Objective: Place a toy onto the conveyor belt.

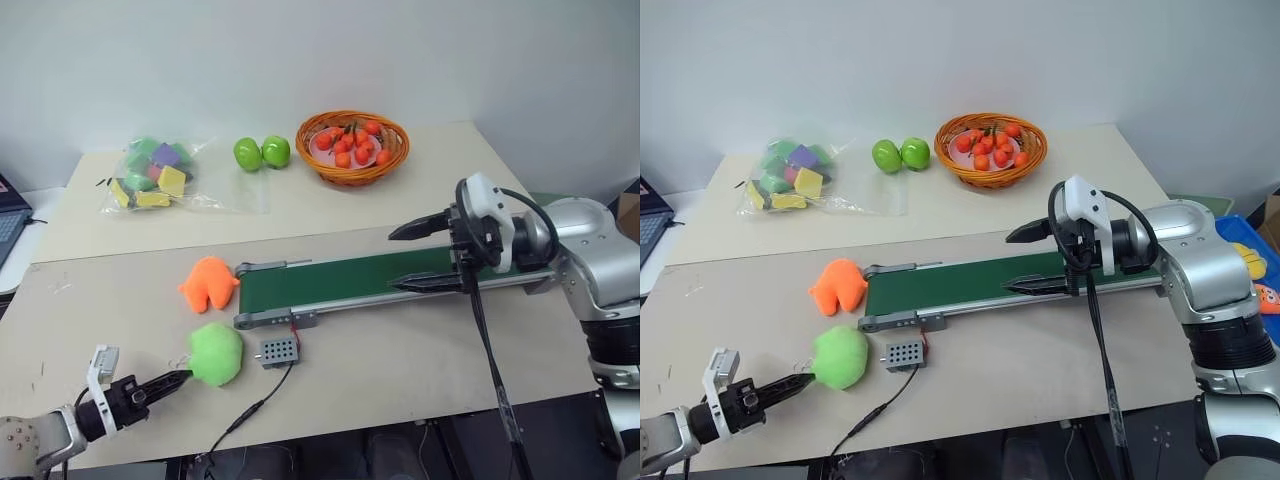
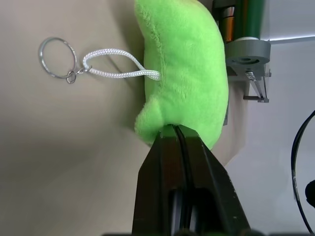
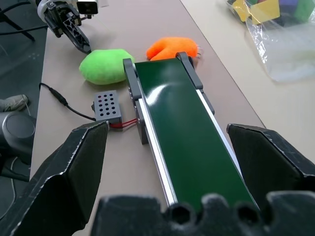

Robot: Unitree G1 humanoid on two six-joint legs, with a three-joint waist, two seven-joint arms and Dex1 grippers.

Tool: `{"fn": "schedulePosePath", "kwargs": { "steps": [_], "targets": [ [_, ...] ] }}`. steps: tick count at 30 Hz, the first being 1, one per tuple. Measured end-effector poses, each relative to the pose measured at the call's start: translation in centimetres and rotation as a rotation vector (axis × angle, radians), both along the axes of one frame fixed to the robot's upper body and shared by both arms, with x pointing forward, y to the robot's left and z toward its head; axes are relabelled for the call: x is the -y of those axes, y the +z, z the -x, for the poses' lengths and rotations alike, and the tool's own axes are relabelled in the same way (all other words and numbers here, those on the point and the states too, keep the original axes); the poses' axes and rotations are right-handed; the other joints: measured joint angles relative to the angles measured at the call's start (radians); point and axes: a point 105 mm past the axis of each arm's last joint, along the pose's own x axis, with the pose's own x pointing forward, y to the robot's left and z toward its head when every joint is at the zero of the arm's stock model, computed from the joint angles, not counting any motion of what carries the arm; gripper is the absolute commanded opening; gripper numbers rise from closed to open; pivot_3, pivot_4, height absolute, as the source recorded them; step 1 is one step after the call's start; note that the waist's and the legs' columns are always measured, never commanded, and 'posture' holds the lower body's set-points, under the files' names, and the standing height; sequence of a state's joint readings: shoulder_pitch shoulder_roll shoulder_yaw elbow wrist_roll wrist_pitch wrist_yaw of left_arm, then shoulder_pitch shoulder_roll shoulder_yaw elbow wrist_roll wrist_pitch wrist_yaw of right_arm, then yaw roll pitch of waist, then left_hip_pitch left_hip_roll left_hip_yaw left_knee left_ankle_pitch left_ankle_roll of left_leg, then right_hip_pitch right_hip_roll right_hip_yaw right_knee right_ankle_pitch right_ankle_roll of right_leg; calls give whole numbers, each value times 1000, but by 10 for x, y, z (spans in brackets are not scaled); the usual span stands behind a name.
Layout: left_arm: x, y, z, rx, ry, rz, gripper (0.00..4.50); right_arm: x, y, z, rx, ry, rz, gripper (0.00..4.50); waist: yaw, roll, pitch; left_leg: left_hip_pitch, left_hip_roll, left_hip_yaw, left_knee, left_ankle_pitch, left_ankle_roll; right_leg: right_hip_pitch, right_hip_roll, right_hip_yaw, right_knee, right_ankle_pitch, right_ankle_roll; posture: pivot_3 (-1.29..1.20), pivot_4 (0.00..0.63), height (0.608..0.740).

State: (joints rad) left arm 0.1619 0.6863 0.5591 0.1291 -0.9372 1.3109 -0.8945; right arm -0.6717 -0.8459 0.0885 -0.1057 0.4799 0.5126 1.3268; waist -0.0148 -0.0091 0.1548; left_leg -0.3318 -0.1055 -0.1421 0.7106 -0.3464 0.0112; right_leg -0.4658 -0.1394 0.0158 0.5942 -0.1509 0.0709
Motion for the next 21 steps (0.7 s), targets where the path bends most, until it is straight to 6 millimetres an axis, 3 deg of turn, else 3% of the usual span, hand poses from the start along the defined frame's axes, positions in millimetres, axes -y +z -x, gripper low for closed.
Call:
{"fn": "schedulePosePath", "kwargs": {
  "steps": [6, 9, 15, 21],
  "targets": [
    [0, 1, 3, 7, -3, -13, 3008, 0, -1, -1, 1, -4, 3, 4500, 1, 0, 0, 0, 0, 0, 0, 0, 0, 0, 0, 0, 0, 0, 0, 0, 150, 740],
    [-10, 3, 2, 11, 40, -27, 4078, 1, -1, -1, 0, -4, 3, 4500, 0, 0, 0, 0, 0, 0, 0, 0, 0, 0, 0, 0, 0, 0, 0, 0, 150, 740],
    [-33, 14, 25, -19, 106, -20, 4078, 1, -3, 0, -7, -6, 3, 4500, -4, 0, 0, 0, 0, 1, 0, -1, 1, -1, 1, 1, 0, 0, 0, 0, 150, 740],
    [-39, 3, 31, -54, 151, -4, 4078, 1, -4, 0, -10, -7, 1, 4500, 5, 0, 0, 0, 0, 2, 0, -1, 1, 0, 0, 0, 0, 0, 0, 0, 150, 740]
  ]
}}
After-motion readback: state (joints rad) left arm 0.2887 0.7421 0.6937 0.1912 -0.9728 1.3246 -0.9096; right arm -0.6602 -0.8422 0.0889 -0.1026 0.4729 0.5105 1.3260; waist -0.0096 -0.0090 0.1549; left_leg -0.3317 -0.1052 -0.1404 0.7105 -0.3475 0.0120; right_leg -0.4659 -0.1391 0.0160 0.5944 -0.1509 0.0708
